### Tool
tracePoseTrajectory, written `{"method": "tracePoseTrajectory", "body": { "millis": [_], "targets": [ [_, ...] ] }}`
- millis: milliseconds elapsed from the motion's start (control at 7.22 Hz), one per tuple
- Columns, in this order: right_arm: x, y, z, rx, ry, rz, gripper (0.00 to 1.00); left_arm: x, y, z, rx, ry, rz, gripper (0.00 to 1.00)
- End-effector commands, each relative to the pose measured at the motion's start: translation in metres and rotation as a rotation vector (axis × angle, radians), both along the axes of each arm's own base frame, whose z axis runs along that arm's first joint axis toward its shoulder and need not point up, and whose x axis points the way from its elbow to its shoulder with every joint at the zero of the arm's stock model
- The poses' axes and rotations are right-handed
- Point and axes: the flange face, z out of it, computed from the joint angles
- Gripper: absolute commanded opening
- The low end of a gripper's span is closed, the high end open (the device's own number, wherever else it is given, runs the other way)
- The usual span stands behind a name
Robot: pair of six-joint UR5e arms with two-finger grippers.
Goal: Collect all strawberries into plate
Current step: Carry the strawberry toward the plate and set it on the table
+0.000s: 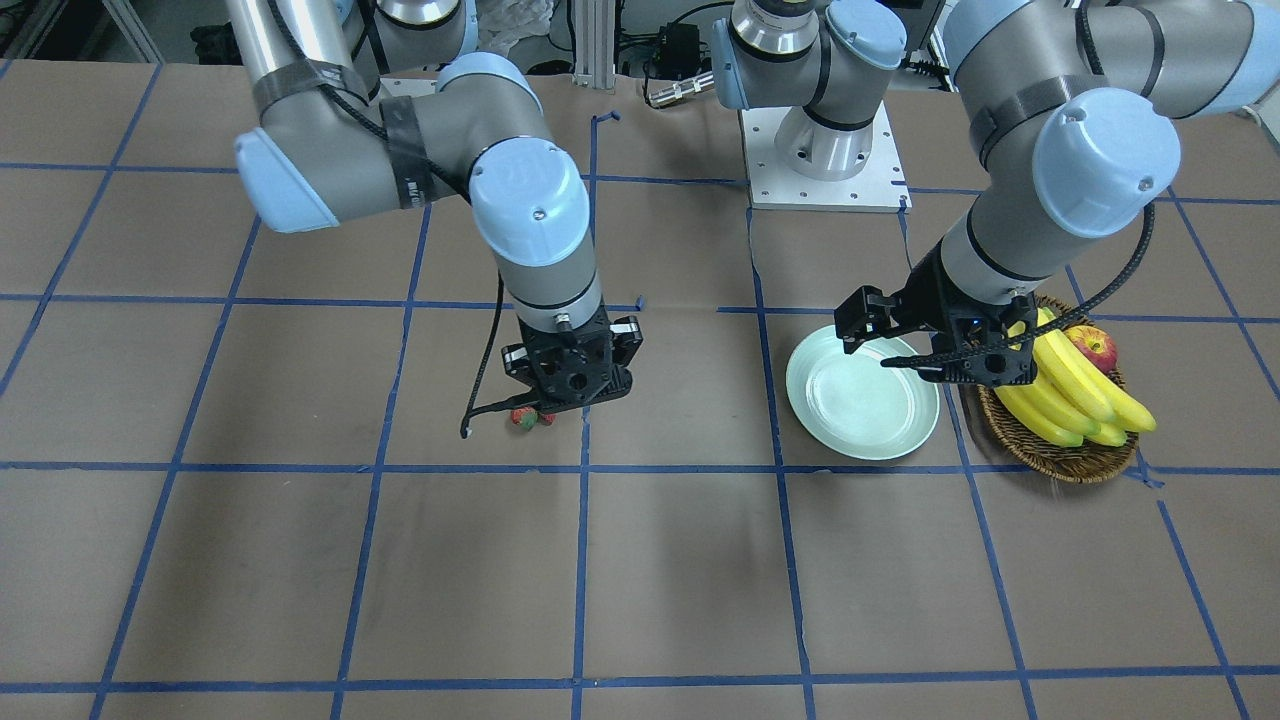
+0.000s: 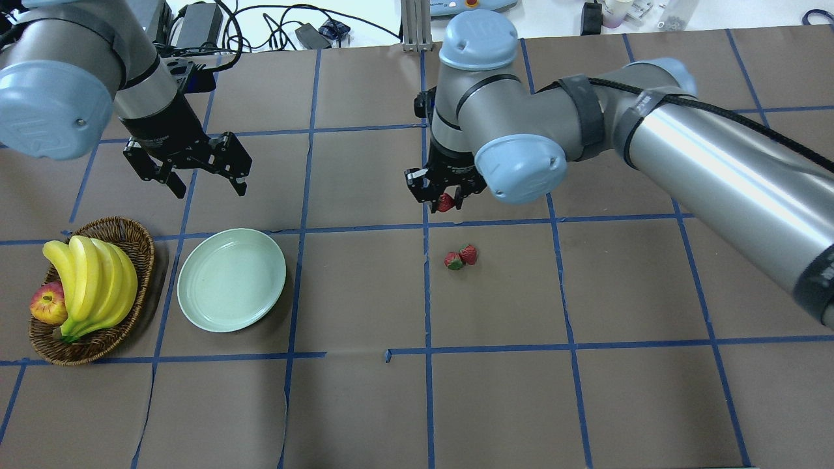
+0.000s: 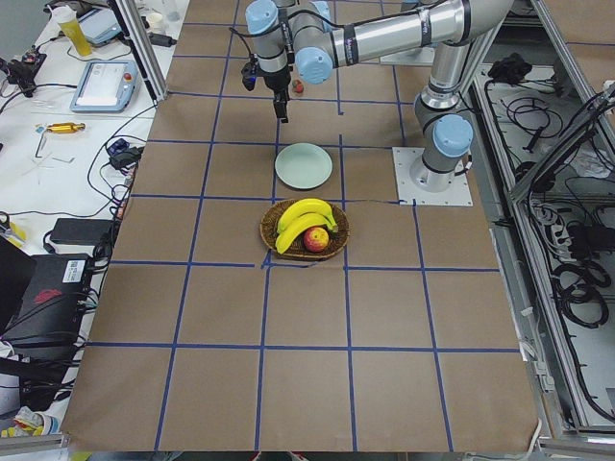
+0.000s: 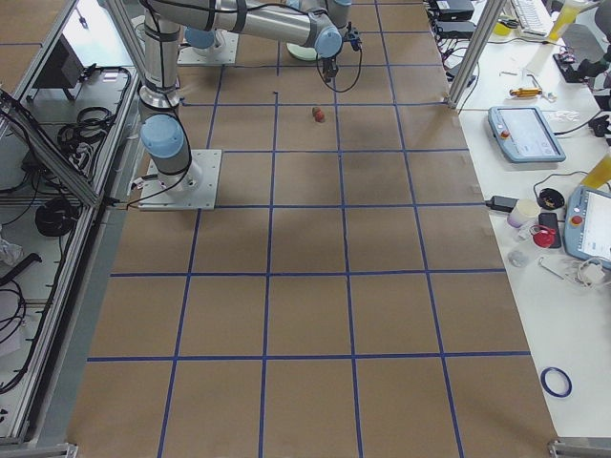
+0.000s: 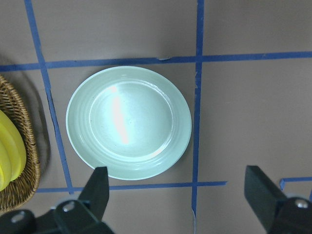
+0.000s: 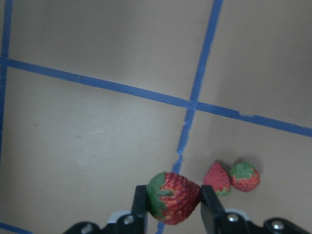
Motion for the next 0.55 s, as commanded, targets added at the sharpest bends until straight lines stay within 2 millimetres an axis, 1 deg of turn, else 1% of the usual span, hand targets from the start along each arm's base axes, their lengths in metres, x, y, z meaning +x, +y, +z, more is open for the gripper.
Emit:
{"method": "tracePoseTrajectory", "body": {
  "millis": [0,277,416],
  "targets": [
    [0.048,0.007,-0.047,-0.006,-0.02,0.049,0.0,0.001,-0.001,-0.002,-0.012,0.002,0.007,1.0],
    [0.053,0.005,-0.083,0.049,-0.023,0.062,0.0,0.0,-0.002,-0.003,-0.01,0.004,0.007,1.0],
    [0.053,0.006,-0.089,0.058,-0.019,0.063,0.12,0.0,-0.002,-0.004,-0.01,0.004,0.007,1.0]
  ]
}}
